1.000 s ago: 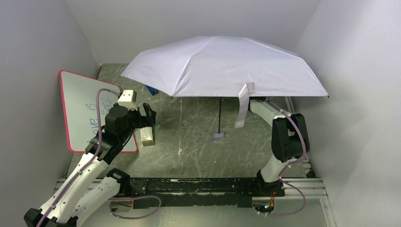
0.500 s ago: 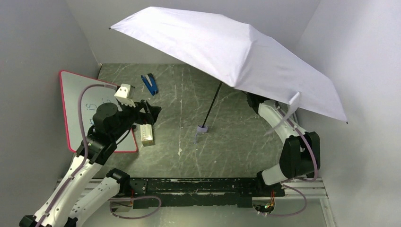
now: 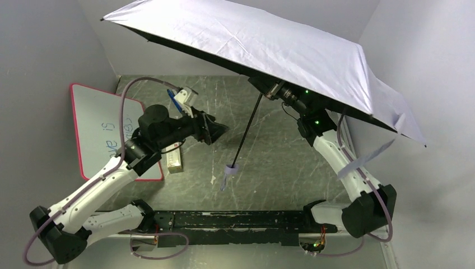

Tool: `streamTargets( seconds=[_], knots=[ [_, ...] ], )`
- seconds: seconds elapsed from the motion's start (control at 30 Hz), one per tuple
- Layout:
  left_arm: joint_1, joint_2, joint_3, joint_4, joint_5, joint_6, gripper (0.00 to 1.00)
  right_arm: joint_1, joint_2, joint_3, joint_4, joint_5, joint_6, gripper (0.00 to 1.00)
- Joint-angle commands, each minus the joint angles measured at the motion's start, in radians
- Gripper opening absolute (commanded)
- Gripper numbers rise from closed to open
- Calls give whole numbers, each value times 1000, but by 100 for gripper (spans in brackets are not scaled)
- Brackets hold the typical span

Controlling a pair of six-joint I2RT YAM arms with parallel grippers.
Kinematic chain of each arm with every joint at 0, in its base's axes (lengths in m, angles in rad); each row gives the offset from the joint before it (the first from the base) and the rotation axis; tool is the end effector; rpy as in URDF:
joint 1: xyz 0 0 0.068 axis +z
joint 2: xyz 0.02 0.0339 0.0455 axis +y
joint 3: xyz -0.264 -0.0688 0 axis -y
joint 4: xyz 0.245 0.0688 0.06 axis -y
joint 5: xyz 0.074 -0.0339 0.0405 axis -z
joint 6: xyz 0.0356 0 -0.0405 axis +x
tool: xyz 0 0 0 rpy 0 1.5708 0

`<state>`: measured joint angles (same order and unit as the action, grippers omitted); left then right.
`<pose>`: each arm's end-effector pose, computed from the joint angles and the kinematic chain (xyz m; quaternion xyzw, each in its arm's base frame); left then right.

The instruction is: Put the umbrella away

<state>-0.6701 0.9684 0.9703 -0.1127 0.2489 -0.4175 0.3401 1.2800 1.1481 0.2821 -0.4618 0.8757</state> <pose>0.1694 -0.1455 0.3795 0.1753 0.7231 -0.4215 0.5184 0.2773 0.1149 0.4095 0.0006 0.6580 0.5440 0.5206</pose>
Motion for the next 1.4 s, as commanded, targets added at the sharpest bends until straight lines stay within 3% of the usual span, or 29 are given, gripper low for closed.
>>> streamTargets(
  seconds=[0.0,0.43,0.9,1.2,1.37],
  knots=[
    [-104,52,76,146,-33,-10,81,64,-91,2,-42,41,2,0],
    [-354,192,117,265,-155,-13,80,136,-152,-41,33,2,84,0],
    [-376,241,134,328,-247,-28,64,161,-180,-35,71,-70,88,0],
    [-376,263,158,322,-247,-47,46,165,-183,-44,79,-99,75,0],
    [-376,265,156,336,-247,-53,30,167,-177,-49,97,-115,90,0]
  ],
)
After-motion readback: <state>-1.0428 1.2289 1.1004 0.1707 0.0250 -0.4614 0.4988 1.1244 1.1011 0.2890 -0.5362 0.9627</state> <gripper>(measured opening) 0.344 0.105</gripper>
